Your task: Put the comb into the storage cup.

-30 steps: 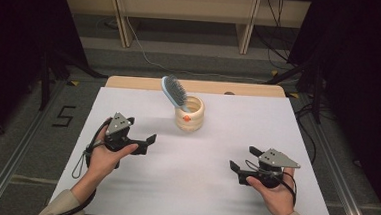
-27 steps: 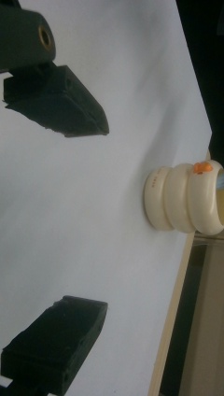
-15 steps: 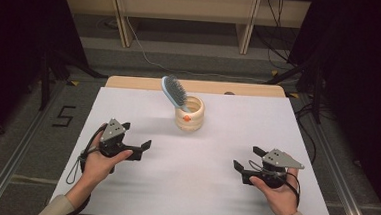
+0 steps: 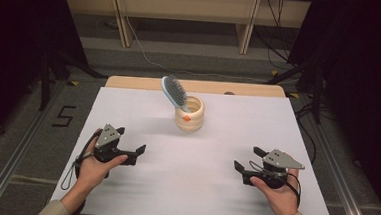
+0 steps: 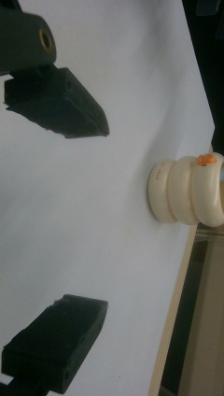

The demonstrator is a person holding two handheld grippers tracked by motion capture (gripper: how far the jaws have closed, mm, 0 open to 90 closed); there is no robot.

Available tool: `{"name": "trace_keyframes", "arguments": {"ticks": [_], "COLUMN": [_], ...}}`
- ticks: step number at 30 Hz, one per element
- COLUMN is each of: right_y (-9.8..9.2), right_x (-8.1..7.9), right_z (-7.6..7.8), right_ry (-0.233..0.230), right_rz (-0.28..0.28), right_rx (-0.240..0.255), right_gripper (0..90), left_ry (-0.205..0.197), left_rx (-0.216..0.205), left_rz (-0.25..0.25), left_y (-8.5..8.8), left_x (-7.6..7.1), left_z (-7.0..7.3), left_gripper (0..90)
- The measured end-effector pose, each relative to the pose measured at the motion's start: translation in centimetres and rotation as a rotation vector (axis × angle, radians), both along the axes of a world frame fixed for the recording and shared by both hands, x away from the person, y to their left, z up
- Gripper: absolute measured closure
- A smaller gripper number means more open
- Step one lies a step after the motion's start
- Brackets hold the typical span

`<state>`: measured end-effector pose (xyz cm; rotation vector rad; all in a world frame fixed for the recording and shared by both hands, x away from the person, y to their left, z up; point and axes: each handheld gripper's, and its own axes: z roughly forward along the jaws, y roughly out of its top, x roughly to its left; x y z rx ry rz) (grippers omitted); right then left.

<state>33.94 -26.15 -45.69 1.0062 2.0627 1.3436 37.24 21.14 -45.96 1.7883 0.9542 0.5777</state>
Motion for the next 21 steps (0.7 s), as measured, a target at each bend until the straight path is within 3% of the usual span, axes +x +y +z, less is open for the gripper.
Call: {"name": "trace_keyframes", "arguments": {"ticks": [21], "right_y": [0.25], "right_x": [0.04], "right_z": [-0.2], "right_ry": [0.005], "right_rz": [0.012], "right_rx": [-0.009], "right_gripper": [14.3], "left_ry": [0.016], "left_rx": [-0.001], "left_rz": [0.022], "left_y": [0.86], "left_x": [-0.54], "left_z": [-0.9], "left_gripper": [0.0]}}
